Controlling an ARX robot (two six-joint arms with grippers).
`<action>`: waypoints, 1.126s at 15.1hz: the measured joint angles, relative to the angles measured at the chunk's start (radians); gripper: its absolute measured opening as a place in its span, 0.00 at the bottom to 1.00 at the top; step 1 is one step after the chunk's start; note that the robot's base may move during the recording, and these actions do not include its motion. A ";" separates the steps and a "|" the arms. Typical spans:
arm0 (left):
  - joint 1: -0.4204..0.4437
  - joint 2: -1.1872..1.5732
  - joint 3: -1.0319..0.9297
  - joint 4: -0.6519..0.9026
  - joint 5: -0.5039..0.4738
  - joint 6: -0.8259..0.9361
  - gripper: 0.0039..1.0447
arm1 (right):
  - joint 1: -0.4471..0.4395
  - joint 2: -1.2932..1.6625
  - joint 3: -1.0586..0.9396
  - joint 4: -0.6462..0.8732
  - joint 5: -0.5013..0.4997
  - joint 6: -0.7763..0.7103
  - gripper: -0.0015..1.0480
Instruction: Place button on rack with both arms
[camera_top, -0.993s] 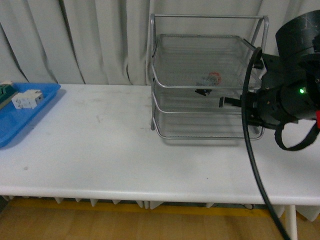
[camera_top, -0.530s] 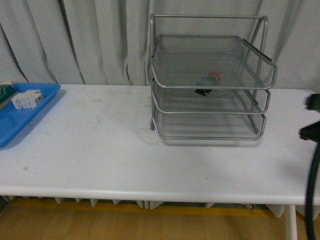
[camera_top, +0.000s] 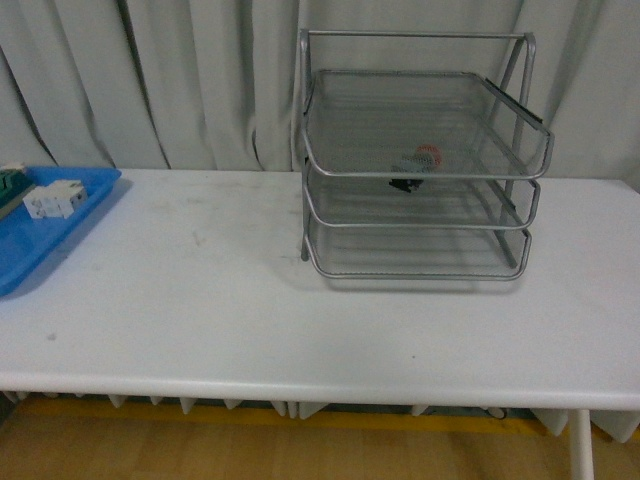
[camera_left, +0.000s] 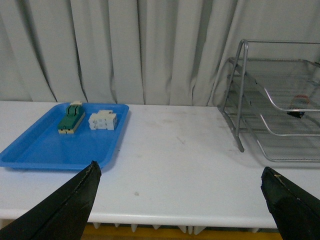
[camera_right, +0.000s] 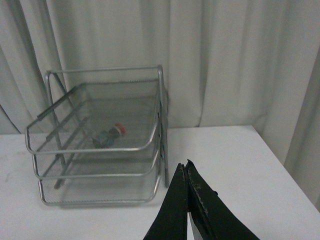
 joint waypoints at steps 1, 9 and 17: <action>0.000 0.000 0.000 0.000 0.000 0.000 0.94 | 0.010 -0.029 -0.037 -0.019 0.014 -0.008 0.02; 0.000 0.000 0.000 0.000 0.000 0.000 0.94 | 0.088 -0.354 -0.178 -0.210 0.093 -0.021 0.02; 0.000 0.000 0.000 0.000 0.000 0.000 0.94 | 0.088 -0.543 -0.212 -0.353 0.095 -0.021 0.02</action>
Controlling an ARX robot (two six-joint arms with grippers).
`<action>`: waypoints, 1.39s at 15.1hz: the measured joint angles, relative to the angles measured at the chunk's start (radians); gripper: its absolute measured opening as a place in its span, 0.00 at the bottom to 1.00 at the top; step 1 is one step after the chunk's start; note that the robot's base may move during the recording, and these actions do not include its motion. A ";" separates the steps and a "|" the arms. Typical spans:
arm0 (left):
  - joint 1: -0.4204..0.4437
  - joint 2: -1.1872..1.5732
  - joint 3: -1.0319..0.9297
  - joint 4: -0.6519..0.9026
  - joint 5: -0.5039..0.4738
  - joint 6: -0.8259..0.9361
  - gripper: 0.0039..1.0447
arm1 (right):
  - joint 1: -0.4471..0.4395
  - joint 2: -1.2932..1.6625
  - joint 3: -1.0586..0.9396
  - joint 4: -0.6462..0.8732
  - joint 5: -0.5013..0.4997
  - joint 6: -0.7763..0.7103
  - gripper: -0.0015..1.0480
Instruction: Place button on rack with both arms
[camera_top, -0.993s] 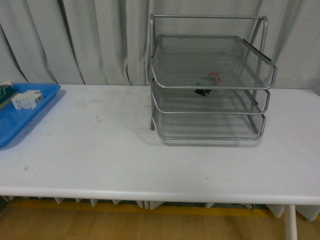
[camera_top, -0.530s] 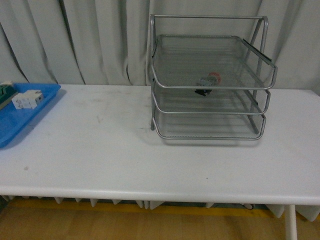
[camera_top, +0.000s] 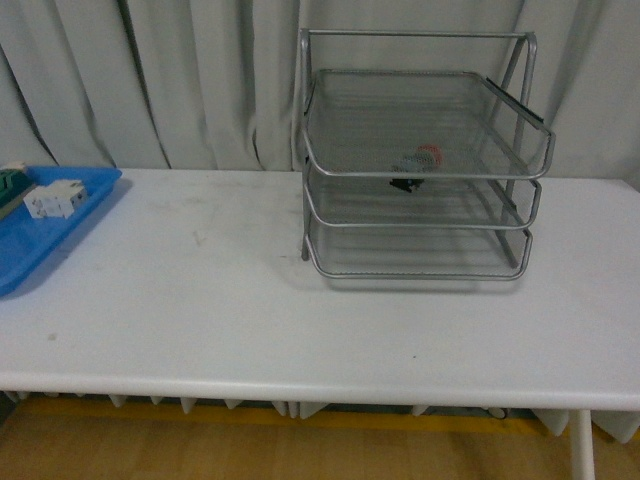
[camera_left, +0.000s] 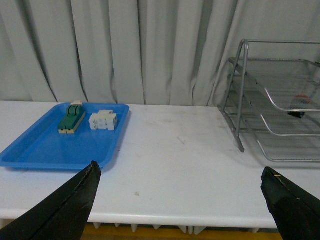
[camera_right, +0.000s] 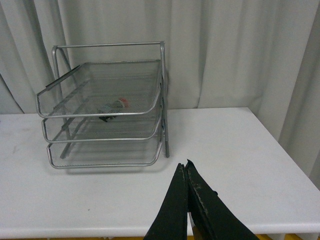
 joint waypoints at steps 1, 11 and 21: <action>0.000 0.000 0.000 0.000 0.000 0.000 0.94 | 0.000 -0.027 0.000 -0.026 0.000 0.000 0.02; 0.000 0.000 0.000 0.000 0.000 0.000 0.94 | 0.000 -0.296 0.000 -0.315 0.002 0.000 0.02; 0.000 0.000 0.000 0.000 0.000 0.000 0.94 | 0.000 -0.298 0.000 -0.309 0.001 -0.002 0.52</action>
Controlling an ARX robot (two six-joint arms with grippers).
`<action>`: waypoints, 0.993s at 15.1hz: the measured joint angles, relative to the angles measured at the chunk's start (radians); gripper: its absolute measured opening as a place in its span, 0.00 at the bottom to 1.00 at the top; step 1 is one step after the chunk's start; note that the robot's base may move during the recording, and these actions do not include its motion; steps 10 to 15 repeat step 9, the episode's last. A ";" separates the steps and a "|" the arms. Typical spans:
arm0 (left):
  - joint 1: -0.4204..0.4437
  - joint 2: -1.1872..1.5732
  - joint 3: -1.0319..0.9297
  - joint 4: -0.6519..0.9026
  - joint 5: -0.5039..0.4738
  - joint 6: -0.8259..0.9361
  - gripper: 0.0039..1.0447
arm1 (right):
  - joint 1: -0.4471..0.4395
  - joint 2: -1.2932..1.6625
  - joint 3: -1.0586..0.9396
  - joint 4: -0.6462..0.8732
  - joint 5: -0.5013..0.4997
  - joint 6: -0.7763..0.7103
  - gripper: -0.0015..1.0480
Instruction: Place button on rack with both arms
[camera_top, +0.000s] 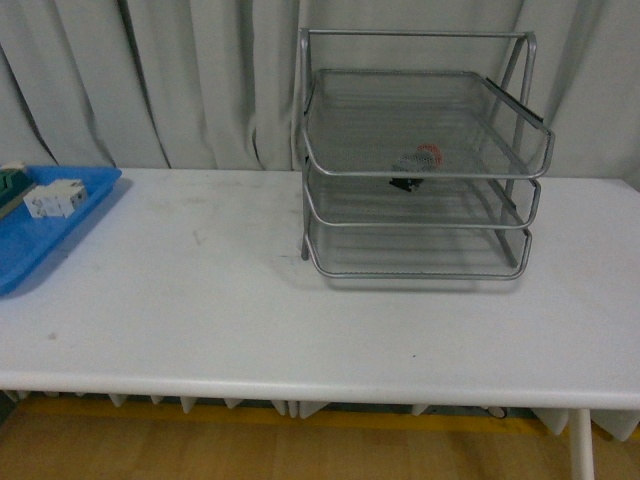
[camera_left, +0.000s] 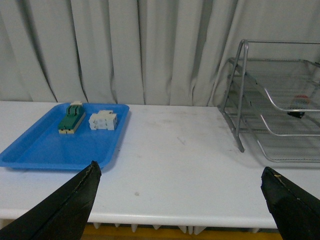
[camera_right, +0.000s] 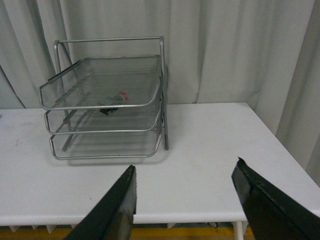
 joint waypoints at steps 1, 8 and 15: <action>0.000 0.000 0.000 0.000 0.000 0.000 0.94 | 0.000 0.000 0.000 0.000 0.000 0.000 0.65; 0.000 0.000 0.000 0.000 0.000 0.000 0.94 | 0.000 0.000 0.000 0.000 0.000 0.000 0.94; 0.000 0.000 0.000 0.000 0.000 0.000 0.94 | 0.000 0.000 0.000 0.000 0.000 0.000 0.94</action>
